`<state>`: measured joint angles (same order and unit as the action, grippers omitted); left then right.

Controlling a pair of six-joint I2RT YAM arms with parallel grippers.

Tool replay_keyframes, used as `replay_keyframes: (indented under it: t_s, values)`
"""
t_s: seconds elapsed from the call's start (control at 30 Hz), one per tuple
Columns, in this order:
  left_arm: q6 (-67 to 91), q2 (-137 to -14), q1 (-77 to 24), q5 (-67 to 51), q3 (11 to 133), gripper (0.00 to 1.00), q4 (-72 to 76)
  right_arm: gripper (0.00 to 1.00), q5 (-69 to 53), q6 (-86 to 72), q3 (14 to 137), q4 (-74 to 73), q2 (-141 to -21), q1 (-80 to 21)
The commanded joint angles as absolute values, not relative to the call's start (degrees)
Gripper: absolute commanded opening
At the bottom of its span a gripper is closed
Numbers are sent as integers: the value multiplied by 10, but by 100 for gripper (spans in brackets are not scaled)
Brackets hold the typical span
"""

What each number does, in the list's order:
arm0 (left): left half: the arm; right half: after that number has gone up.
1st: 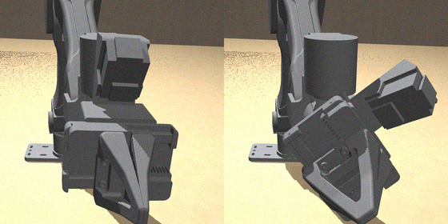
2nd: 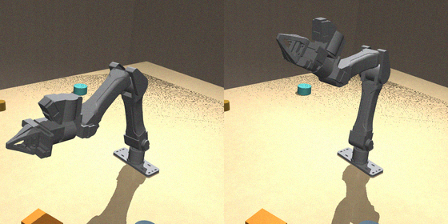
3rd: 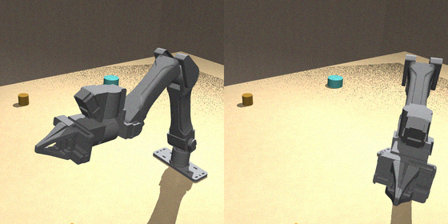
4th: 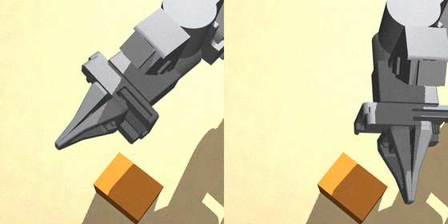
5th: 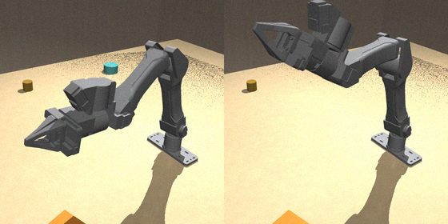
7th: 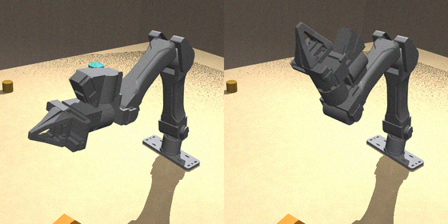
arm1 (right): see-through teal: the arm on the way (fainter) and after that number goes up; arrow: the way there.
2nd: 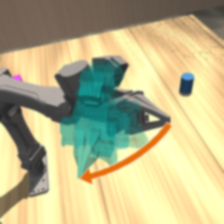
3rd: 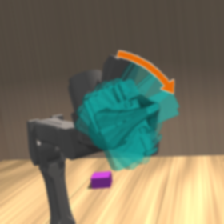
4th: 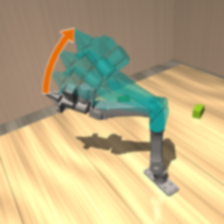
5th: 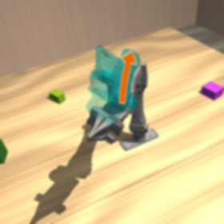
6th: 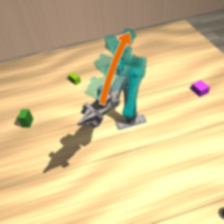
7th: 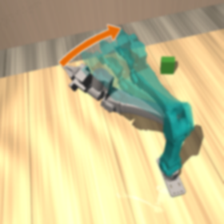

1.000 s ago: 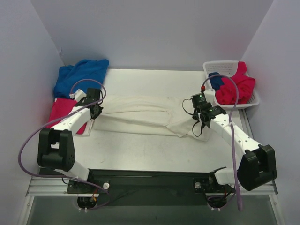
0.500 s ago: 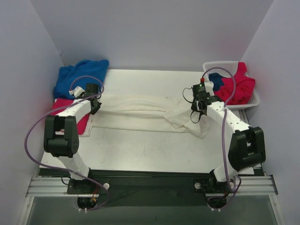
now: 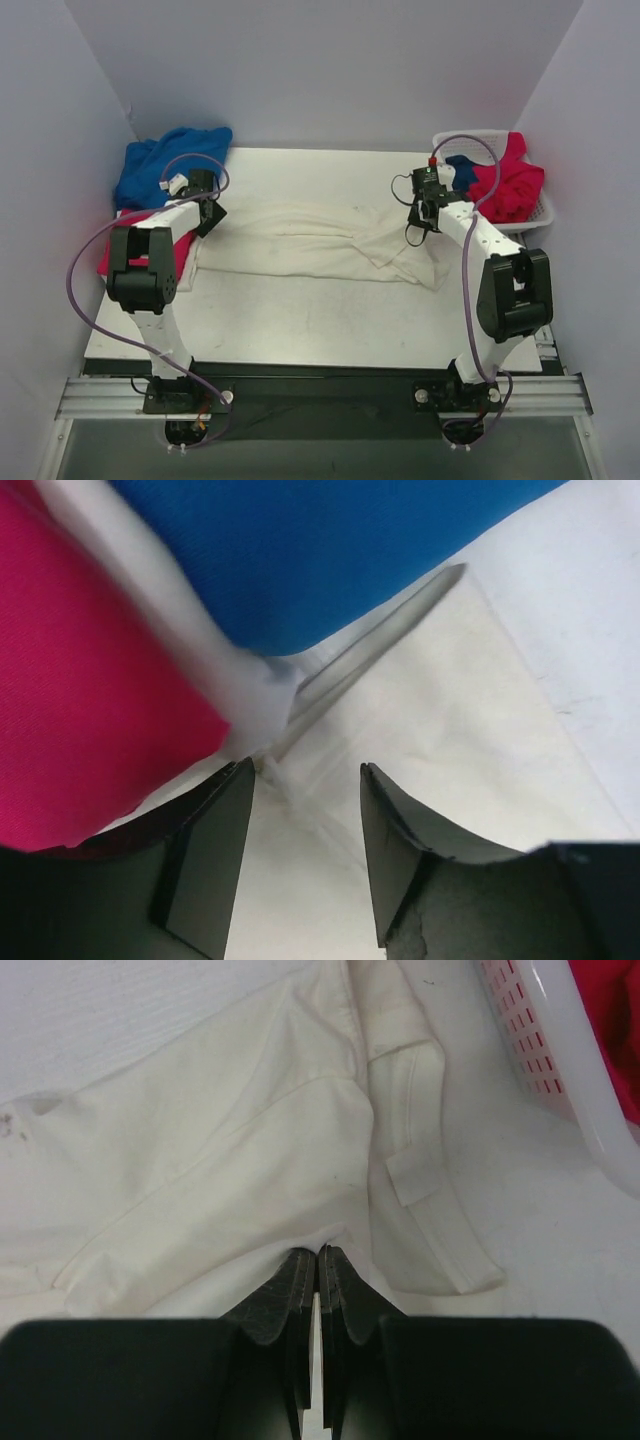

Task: Fold and stack the t-shirts
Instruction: Fold the other side of the tshirt into a rectangle

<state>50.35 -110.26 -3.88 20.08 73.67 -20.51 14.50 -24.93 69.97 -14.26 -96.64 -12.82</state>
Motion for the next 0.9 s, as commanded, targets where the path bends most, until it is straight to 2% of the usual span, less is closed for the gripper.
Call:
replay_keyframes:
  t_s: [0.0,0.2,0.27,0.3,0.4,0.5,0.87]
  values:
    - [460,-1100,-33,178,778,59,-155,0,150,-238,729,-151,-975,-111]
    - [440,-1053,-35,188,745,67,-121,0,144,-235,750,-152,-1005,-101]
    - [439,-1032,-35,178,728,68,-110,10,135,-235,758,-152,-1014,-98]
    - [443,-1026,-36,172,723,68,-107,22,135,-235,772,-153,-1019,-99]
    - [439,-1006,-47,157,704,68,-92,42,135,-235,792,-155,-1032,-98]
    - [429,-984,-59,158,683,68,-88,50,137,-232,795,-156,-1023,-98]
    - [419,-947,-84,124,615,68,-69,48,86,-245,666,-157,-946,-165]
